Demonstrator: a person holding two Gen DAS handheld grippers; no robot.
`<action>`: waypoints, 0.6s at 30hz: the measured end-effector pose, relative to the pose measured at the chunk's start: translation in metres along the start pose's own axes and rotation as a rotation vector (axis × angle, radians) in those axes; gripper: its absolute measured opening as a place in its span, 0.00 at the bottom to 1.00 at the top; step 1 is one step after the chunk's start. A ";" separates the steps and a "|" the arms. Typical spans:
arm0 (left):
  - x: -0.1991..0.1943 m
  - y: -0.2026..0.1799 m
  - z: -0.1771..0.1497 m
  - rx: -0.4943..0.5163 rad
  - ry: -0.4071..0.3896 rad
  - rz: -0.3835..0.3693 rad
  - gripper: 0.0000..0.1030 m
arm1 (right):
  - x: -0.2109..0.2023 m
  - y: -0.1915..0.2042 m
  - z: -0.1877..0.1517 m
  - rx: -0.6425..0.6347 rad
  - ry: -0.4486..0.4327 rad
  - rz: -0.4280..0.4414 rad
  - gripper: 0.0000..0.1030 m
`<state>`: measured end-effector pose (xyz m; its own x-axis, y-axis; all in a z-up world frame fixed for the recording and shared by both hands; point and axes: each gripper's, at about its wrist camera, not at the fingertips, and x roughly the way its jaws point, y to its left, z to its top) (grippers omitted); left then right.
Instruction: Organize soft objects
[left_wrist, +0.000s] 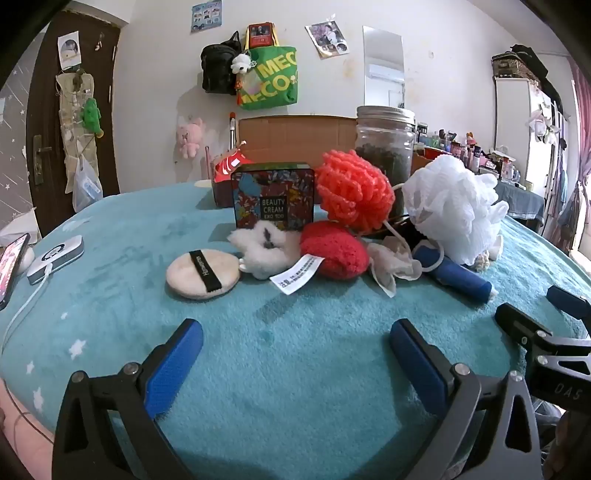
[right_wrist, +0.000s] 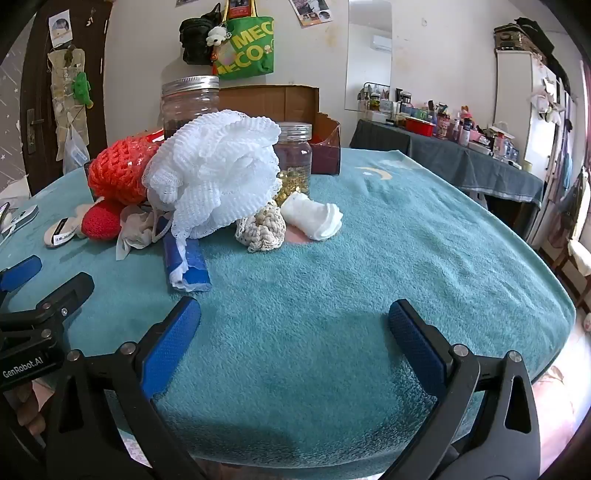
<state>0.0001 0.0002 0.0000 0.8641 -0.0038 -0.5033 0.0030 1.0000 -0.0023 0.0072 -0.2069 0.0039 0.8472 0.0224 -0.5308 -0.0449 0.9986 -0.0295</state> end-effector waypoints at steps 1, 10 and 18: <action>0.000 0.000 0.000 0.002 -0.001 0.002 1.00 | 0.000 0.000 0.000 0.000 0.000 0.000 1.00; 0.000 0.000 0.000 -0.001 -0.003 0.000 1.00 | 0.000 0.000 0.000 0.000 0.001 0.000 1.00; 0.000 0.000 0.000 -0.003 -0.001 -0.001 1.00 | 0.000 0.000 0.000 0.000 0.001 0.000 1.00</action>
<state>0.0000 0.0002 -0.0001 0.8647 -0.0052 -0.5023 0.0028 1.0000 -0.0054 0.0070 -0.2067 0.0036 0.8469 0.0222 -0.5313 -0.0447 0.9986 -0.0295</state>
